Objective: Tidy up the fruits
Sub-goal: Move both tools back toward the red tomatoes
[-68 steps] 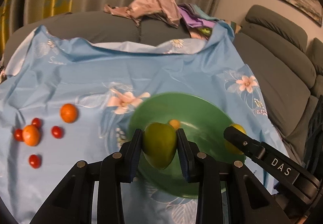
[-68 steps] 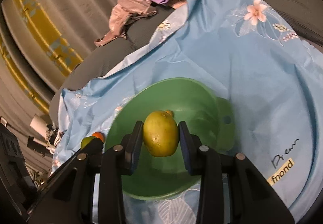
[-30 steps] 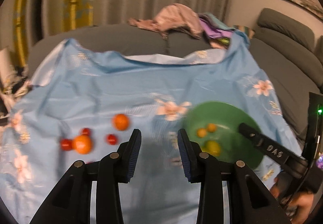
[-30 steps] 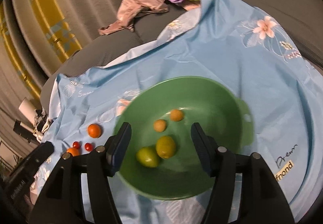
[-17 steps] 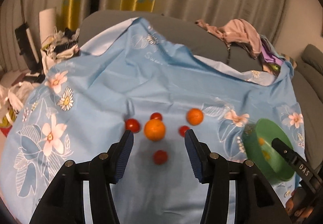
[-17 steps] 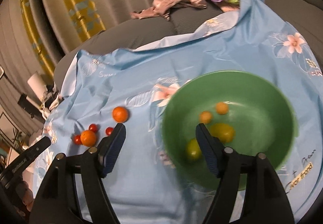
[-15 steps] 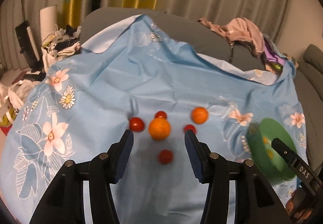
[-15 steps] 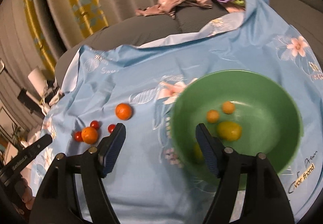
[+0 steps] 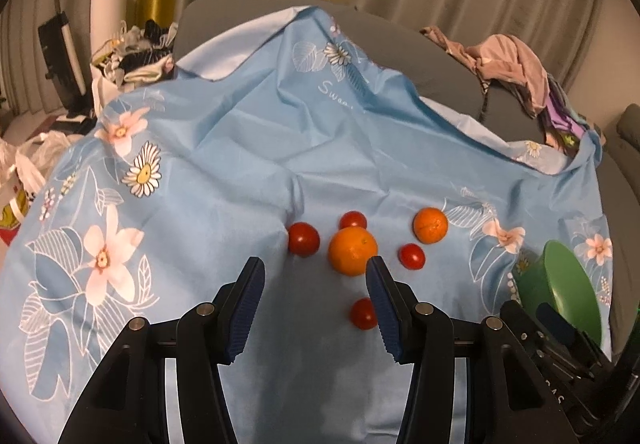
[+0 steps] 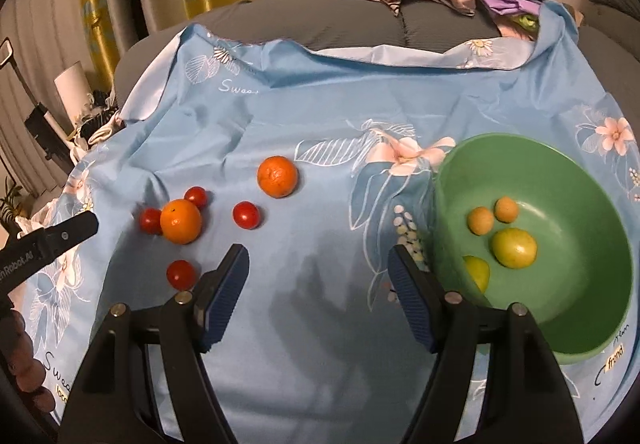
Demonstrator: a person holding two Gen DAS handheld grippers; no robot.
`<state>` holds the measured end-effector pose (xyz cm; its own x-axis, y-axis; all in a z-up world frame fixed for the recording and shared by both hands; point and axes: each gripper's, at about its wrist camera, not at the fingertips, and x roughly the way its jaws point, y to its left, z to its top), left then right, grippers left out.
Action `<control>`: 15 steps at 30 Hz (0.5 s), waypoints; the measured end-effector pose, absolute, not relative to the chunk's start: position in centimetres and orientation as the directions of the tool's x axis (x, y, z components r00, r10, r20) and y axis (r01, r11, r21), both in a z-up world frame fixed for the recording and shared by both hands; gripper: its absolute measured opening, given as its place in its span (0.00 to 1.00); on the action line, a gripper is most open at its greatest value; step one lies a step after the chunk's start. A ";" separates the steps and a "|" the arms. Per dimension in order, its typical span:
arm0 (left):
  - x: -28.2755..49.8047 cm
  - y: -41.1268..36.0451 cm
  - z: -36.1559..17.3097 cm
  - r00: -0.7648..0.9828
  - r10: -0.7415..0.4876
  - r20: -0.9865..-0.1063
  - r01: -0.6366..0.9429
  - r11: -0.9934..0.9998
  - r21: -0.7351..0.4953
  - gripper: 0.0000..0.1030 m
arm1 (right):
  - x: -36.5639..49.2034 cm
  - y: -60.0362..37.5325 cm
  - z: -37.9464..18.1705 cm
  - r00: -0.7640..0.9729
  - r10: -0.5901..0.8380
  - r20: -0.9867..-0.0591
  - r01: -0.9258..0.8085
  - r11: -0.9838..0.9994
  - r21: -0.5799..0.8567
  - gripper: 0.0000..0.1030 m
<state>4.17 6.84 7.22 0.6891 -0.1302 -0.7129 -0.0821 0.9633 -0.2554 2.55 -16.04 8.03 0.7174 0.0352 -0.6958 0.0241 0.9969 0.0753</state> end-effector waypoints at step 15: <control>6.1 7.7 4.9 0.635 -0.203 -0.745 -0.095 0.937 -0.336 0.50 | 5.9 -15.1 8.7 0.640 0.183 -0.746 -0.046 0.979 0.201 0.54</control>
